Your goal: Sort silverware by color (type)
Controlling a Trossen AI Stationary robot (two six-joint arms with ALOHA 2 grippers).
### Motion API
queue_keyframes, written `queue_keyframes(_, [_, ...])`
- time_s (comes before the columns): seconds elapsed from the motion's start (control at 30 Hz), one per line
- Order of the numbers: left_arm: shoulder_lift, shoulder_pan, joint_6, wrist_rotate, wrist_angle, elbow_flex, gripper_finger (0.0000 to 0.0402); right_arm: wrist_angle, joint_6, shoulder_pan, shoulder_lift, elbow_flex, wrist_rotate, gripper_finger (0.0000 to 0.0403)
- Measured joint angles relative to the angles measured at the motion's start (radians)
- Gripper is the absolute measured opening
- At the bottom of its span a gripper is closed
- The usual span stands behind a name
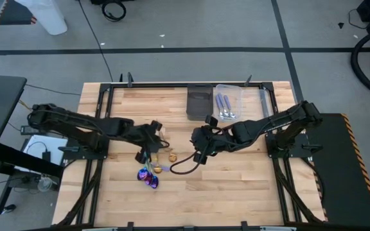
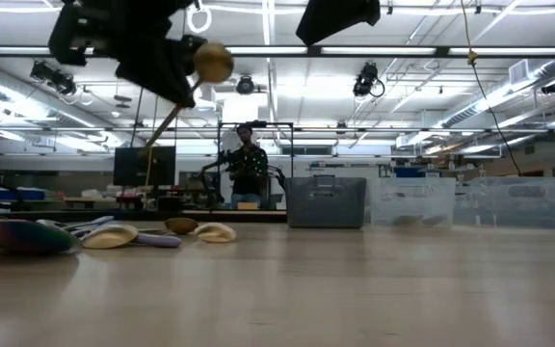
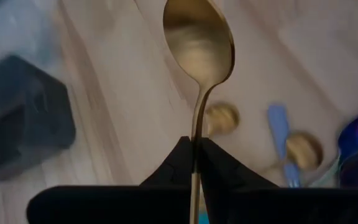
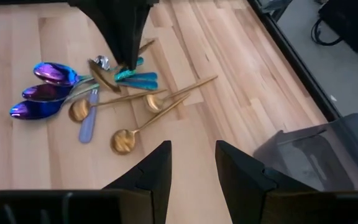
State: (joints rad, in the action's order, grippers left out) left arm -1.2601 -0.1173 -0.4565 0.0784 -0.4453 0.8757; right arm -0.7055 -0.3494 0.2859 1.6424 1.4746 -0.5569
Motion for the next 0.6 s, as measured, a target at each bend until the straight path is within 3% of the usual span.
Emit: queue_keyframes(0.6, [0.083, 0.003, -0.14, -0.004, 0.445, 0.0, 0.0026, 0.17, 0.198, -0.002, 0.0, -0.001, -0.061, 0.0136])
